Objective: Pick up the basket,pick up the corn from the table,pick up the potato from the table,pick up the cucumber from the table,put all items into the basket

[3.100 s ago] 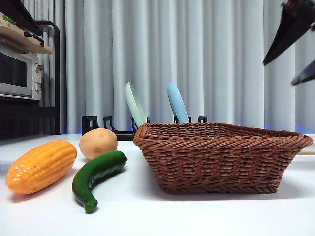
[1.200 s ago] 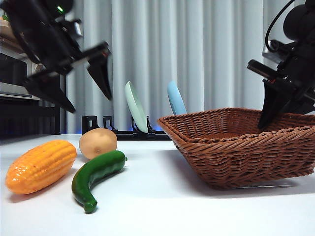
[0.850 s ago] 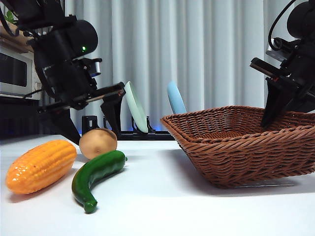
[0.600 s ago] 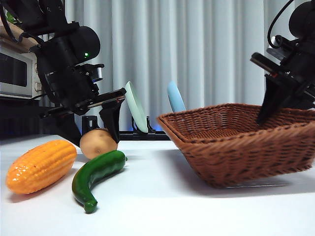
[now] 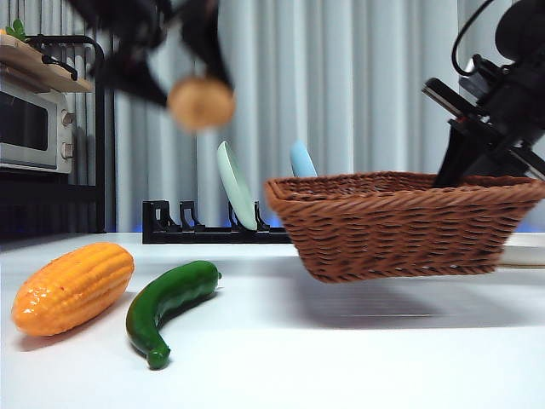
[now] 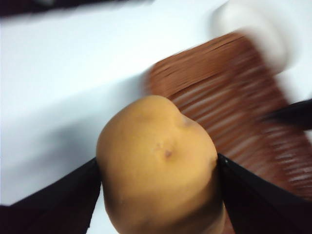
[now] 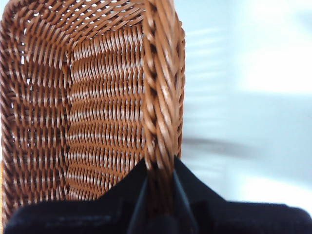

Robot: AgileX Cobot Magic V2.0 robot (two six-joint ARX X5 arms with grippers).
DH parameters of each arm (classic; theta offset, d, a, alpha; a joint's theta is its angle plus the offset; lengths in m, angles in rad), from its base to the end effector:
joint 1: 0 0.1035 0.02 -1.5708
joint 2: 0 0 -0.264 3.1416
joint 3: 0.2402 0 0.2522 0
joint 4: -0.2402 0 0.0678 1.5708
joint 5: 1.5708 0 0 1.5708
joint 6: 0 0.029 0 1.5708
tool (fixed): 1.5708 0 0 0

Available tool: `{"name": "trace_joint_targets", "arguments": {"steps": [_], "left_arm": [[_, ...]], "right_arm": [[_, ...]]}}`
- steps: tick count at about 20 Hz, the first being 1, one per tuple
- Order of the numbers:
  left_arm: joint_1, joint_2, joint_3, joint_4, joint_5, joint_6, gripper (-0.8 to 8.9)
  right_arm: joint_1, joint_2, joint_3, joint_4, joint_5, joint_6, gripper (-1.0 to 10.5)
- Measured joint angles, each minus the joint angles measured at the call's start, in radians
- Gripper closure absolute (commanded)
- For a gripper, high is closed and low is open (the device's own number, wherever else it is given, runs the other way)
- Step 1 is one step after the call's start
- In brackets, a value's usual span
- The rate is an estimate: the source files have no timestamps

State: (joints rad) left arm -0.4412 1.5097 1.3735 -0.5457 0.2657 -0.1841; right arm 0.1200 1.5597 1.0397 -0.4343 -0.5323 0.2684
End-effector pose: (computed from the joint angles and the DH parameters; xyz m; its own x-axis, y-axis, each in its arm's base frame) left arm 0.2943 -0.1474 0.3328 0.5653 -0.5573 -0.6081 0.4820 0.8214 -0.3048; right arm 0.3091 0.0521 0.2221 0.4339 0.5635 -0.7030 -0.1655 0.8169 0.5526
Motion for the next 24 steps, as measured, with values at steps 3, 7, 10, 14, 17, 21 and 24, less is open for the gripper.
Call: {"name": "trace_joint_targets", "arguments": {"steps": [3, 7, 10, 14, 17, 21, 24], "left_arm": [[-0.071, -0.036, 0.024, 0.008, 0.018, -0.016, 8.22], [-0.166, -0.002, 0.024, 0.030, -0.060, -0.027, 8.22], [-0.212, 0.032, 0.024, 0.038, -0.153, -0.026, 8.22], [-0.218, 0.127, 0.024, -0.016, -0.162, -0.026, 8.10], [-0.223, 0.173, 0.024, -0.055, -0.162, -0.024, 3.34], [-0.223, 0.182, 0.024, -0.042, -0.162, -0.025, 2.79], [-0.225, 0.180, 0.026, -0.029, -0.159, -0.026, 2.79]], "right_arm": [[0.070, 0.000, 0.000, 0.052, 0.000, 0.056, 9.6], [0.165, 0.000, 0.000, 0.128, -0.007, 0.127, 9.6], [0.211, 0.000, 0.000, 0.142, -0.024, 0.163, 9.6], [0.216, 0.000, 0.000, 0.148, -0.063, 0.185, 9.6], [0.216, 0.000, 0.000, 0.148, -0.060, 0.189, 9.6], [0.216, 0.000, 0.000, 0.147, -0.060, 0.189, 9.6], [0.215, 0.000, 0.000, 0.146, -0.059, 0.188, 9.6]]}}
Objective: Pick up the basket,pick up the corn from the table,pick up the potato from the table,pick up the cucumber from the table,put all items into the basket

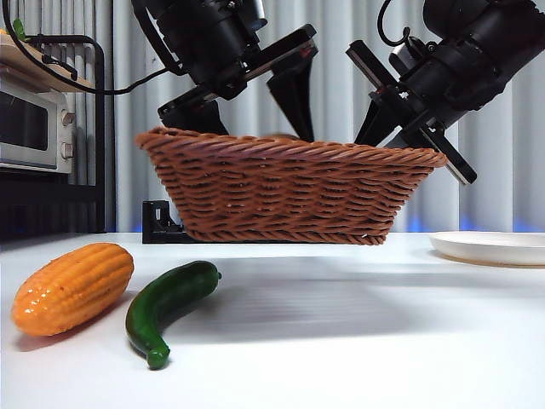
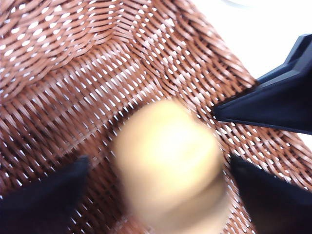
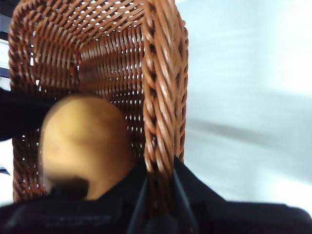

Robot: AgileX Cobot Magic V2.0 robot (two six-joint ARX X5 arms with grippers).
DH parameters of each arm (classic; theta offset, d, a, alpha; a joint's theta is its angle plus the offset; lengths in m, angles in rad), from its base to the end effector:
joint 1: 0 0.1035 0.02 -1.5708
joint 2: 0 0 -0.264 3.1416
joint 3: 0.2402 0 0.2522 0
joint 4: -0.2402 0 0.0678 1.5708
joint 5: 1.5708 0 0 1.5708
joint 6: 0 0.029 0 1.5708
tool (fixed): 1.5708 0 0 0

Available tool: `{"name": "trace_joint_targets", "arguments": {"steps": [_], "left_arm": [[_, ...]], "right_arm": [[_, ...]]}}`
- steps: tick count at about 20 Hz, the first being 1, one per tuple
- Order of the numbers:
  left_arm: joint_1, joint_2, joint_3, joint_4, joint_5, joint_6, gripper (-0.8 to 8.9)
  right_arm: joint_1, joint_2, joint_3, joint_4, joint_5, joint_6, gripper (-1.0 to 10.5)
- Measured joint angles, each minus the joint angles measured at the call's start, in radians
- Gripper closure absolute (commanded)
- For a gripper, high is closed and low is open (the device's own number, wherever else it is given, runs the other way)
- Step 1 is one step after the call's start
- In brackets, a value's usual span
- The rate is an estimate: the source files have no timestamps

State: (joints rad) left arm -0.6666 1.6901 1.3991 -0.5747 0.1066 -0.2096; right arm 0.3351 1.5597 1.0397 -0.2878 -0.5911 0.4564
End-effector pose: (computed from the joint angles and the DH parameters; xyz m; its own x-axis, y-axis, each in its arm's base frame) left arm 0.2857 -0.2287 0.2792 0.4407 -0.4821 -0.7572 0.5298 0.8206 -0.2141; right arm 0.2997 0.1215 0.2314 0.3587 0.7150 -0.6001 -0.2708 0.6949 0.6661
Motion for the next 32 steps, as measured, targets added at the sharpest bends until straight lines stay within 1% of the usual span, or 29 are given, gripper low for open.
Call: {"name": "trace_joint_targets", "arguments": {"steps": [4, 7, 8, 11, 14, 15, 16, 19, 21, 23, 25, 26, 28, 32], "left_arm": [[-0.005, -0.034, 0.049, -0.080, -0.001, 0.000, 2.79], [-0.009, -0.129, 0.077, -0.228, -0.006, 0.021, 2.79], [-0.009, -0.173, 0.078, -0.294, -0.026, 0.036, 2.79], [-0.010, -0.317, 0.078, -0.472, -0.168, 0.061, 2.80], [-0.010, -0.447, 0.073, -0.562, -0.234, 0.047, 2.81], [-0.010, -0.489, 0.055, -0.593, -0.273, 0.030, 2.81], [-0.010, -0.523, 0.024, -0.611, -0.292, 0.011, 2.81], [-0.010, -0.598, -0.130, -0.583, -0.295, -0.063, 2.81], [-0.010, -0.620, -0.253, -0.528, -0.287, -0.116, 2.81], [-0.010, -0.620, -0.383, -0.422, -0.264, -0.169, 2.81], [-0.010, -0.600, -0.494, -0.276, -0.196, -0.212, 2.81], [-0.010, -0.581, -0.535, -0.207, -0.184, -0.232, 2.82], [0.008, -0.528, -0.573, -0.138, -0.182, -0.254, 2.81], [0.077, -0.386, -0.575, -0.041, -0.201, -0.255, 2.82]], "right_arm": [[-0.008, 0.000, 0.000, 0.002, 0.000, -0.004, 9.6], [-0.028, 0.000, 0.000, 0.002, -0.001, -0.011, 9.6], [-0.043, 0.000, 0.000, 0.002, -0.001, -0.012, 9.6], [-0.095, 0.000, 0.000, 0.002, -0.001, -0.024, 9.6], [-0.137, 0.000, 0.000, 0.003, 0.000, -0.030, 9.6], [-0.143, 0.000, 0.000, 0.003, 0.000, -0.031, 9.6], [-0.146, 0.000, 0.000, 0.003, -0.001, -0.034, 9.6], [-0.147, 0.000, 0.000, 0.003, -0.001, -0.044, 9.6], [-0.147, 0.000, 0.000, 0.003, -0.001, -0.048, 9.6], [-0.147, 0.000, 0.000, 0.003, -0.001, -0.052, 9.6], [-0.147, 0.000, 0.000, 0.003, -0.001, -0.053, 9.6], [-0.150, 0.000, 0.000, 0.003, -0.001, -0.053, 9.6], [-0.151, 0.000, 0.000, 0.003, -0.001, -0.056, 9.6], [-0.151, 0.000, 0.000, 0.003, -0.001, -0.057, 9.6]]}}
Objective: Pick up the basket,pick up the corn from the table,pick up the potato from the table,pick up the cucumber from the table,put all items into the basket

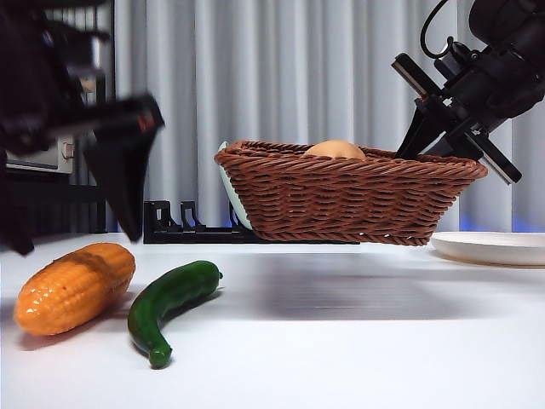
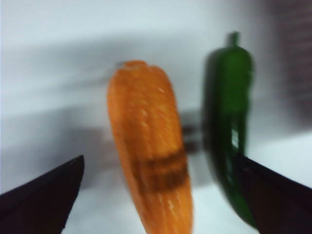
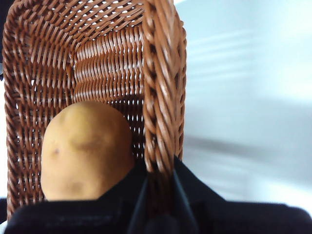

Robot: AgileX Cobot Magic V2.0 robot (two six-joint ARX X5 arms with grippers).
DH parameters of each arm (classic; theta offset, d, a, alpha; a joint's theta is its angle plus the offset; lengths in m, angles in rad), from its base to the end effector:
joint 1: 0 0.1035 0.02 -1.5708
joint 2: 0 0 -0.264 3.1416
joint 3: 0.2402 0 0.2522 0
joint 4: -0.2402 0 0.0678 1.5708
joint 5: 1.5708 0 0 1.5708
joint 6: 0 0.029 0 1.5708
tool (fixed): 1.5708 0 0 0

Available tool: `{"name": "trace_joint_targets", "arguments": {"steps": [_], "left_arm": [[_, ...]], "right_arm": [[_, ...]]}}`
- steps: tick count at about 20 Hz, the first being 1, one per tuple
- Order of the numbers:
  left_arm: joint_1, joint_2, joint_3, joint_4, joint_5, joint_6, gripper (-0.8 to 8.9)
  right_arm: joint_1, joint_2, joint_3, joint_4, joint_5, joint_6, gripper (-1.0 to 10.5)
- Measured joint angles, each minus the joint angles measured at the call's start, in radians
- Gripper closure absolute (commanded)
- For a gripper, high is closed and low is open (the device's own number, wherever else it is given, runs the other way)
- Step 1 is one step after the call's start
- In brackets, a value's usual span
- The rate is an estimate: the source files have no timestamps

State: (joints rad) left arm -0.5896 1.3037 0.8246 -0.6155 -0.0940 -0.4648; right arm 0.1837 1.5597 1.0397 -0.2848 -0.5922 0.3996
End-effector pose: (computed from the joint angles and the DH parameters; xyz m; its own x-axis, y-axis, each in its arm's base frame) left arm 0.2007 -0.1310 0.2125 0.4315 -0.1758 -0.8848 0.1318 0.9826 -0.1309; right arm 0.3148 0.0749 0.2316 0.4636 0.6539 -0.5980 -0.2144 0.7376 0.6403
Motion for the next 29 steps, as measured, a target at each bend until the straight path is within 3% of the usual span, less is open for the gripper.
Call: {"name": "trace_joint_targets", "arguments": {"steps": [5, 6, 8, 12, 16, 21, 29], "left_arm": [[0.052, 0.124, 0.000, 0.081, 0.029, 0.019, 3.11], [0.058, 0.143, 0.000, 0.091, 0.036, 0.027, 4.34], [0.061, 0.163, 0.000, 0.117, 0.038, 0.045, 8.19], [0.061, 0.142, 0.000, 0.137, 0.042, 0.080, 8.21], [0.061, -0.033, 0.000, 0.085, 0.058, 0.090, 8.21], [0.061, -0.295, 0.088, 0.087, 0.193, 0.086, 8.21], [0.061, -0.109, 0.331, 0.125, 0.228, 0.104, 8.21]], "right_arm": [[0.000, 0.000, 0.000, 0.001, -0.022, -0.004, 9.6], [0.000, 0.000, 0.000, 0.001, -0.022, -0.005, 9.6], [0.000, 0.000, 0.000, 0.001, -0.022, -0.006, 9.6], [0.000, 0.000, 0.000, -0.001, -0.009, -0.007, 9.6], [0.000, 0.000, 0.000, -0.019, 0.036, -0.012, 9.6], [0.018, 0.000, 0.000, -0.048, 0.085, -0.030, 9.6], [0.177, 0.000, 0.000, -0.059, 0.087, -0.033, 9.6]]}}
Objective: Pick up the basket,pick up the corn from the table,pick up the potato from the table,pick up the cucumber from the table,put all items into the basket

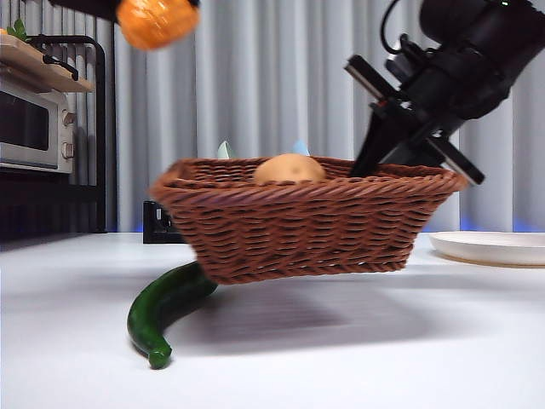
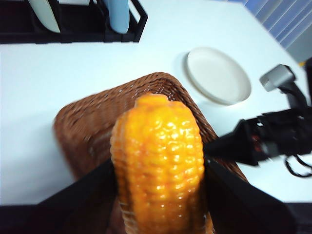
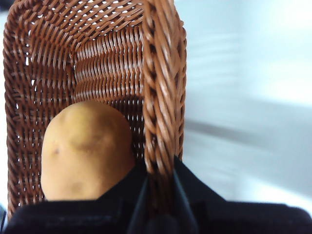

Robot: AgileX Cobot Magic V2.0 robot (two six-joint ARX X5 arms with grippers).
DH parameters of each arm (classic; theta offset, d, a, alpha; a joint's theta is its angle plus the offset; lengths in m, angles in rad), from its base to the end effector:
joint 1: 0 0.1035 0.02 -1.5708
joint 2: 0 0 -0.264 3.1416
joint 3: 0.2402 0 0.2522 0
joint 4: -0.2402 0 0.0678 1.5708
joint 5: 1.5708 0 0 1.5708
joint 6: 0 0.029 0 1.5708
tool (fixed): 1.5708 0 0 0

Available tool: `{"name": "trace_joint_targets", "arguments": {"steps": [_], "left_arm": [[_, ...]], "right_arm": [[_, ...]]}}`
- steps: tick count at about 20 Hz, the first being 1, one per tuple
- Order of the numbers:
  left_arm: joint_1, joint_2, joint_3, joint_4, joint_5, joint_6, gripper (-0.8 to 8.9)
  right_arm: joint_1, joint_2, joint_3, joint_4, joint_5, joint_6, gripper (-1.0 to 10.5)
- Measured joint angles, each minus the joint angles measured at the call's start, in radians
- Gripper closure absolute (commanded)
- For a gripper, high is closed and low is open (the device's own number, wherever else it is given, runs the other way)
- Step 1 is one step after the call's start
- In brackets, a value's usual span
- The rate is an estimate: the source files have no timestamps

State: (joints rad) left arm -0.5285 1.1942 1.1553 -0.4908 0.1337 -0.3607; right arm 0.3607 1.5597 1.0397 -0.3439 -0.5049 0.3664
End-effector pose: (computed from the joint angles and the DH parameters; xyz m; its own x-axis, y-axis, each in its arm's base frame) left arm 0.2168 -0.1311 0.3506 0.6714 -0.5464 -0.5008 0.4065 0.8364 -0.3676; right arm 0.2944 0.1261 0.2270 0.3612 0.6532 -0.6655 -0.3079 0.7572 0.5761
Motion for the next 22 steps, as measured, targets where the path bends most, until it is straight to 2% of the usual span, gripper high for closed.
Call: {"name": "trace_joint_targets", "arguments": {"steps": [7, 8, 9, 10, 11, 17, 20, 22], "left_arm": [[0.000, 0.347, 0.068, 0.000, 0.000, 0.027, 8.13], [0.000, 0.373, 0.067, -0.004, 0.000, 0.027, 7.69], [0.000, 0.384, 0.066, -0.006, 0.000, 0.027, 6.03], [-0.002, 0.383, 0.066, -0.005, 0.000, 0.028, 3.89], [-0.005, 0.379, 0.066, -0.003, 0.000, 0.028, 2.78], [-0.008, 0.377, 0.070, -0.011, 0.034, 0.027, 2.79], [-0.011, 0.357, 0.126, -0.105, 0.056, 0.035, 2.79], [-0.011, 0.280, 0.144, -0.182, 0.052, 0.058, 2.79]], "right_arm": [[0.039, 0.000, 0.000, -0.001, -0.008, 0.004, 9.6], [0.039, 0.000, 0.000, -0.002, -0.008, 0.004, 9.6], [0.039, 0.000, 0.000, -0.005, -0.008, 0.005, 9.6], [0.039, 0.000, 0.000, -0.007, -0.008, 0.005, 9.6], [0.039, 0.000, 0.000, -0.007, -0.008, 0.005, 9.6], [0.039, 0.000, 0.000, -0.008, -0.008, 0.006, 9.6], [0.031, 0.000, 0.000, 0.004, -0.010, 0.008, 9.6], [0.005, 0.000, 0.000, 0.016, -0.028, 0.007, 9.6]]}}
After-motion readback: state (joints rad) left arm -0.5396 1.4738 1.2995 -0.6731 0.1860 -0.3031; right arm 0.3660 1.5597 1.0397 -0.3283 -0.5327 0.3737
